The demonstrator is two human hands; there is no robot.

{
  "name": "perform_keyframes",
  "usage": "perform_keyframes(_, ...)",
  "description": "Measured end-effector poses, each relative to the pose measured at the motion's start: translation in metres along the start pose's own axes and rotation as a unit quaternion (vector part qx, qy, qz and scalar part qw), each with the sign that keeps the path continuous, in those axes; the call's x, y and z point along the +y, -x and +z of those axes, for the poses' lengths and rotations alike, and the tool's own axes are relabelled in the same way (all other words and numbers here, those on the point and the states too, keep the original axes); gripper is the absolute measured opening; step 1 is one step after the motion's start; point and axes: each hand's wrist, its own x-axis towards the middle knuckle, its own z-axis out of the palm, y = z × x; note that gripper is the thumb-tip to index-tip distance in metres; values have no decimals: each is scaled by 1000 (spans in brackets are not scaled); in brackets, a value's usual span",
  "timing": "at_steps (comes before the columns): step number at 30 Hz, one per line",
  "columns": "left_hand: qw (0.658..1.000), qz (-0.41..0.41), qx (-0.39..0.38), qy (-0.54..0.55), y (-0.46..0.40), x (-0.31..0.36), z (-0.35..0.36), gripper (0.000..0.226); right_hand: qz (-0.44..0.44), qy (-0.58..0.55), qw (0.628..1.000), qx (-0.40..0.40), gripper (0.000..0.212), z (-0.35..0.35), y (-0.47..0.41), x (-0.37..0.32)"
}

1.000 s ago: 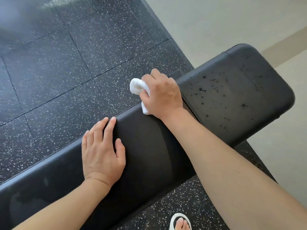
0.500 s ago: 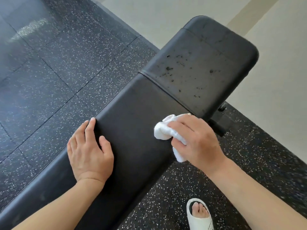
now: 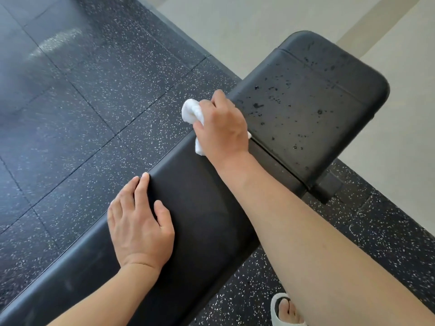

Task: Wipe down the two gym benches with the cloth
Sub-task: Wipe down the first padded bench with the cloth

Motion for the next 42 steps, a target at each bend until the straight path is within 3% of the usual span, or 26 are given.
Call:
perform_keyframes(3,1000,3,-1,-5,1,-1,1,64,7,-19,1000,9,15,-7,14,7)
perform_keyframes(12,1000,15,-2,-6,0,-3,1,63,-59,-80,995,28,34,-55,189,60)
perform_keyframes(15,1000,11,-1,-6,0,-3,1,63,-62,-69,995,20,27,-53,166,50)
perform_keyframes(22,1000,1,-4,-11,1,0,1,65,29,-52,998,11,14,-10,62,-20)
perform_keyframes(27,1000,1,-9,-8,0,1,0,66,-70,-63,994,-56,19,0,85,-49)
perform_keyframes(31,1000,8,0,-13,0,-1,2,64,-147,-82,984,-60,25,-26,128,-2)
perform_keyframes(36,1000,14,3,-22,-2,-2,4,64,-31,-44,998,38,33,-59,125,84)
perform_keyframes(39,999,19,-3,-27,-2,-3,3,65,12,-41,998,39,26,-50,99,59)
perform_keyframes(42,999,17,-9,-33,-3,-5,2,65,-15,-67,998,-14,22,-22,70,3)
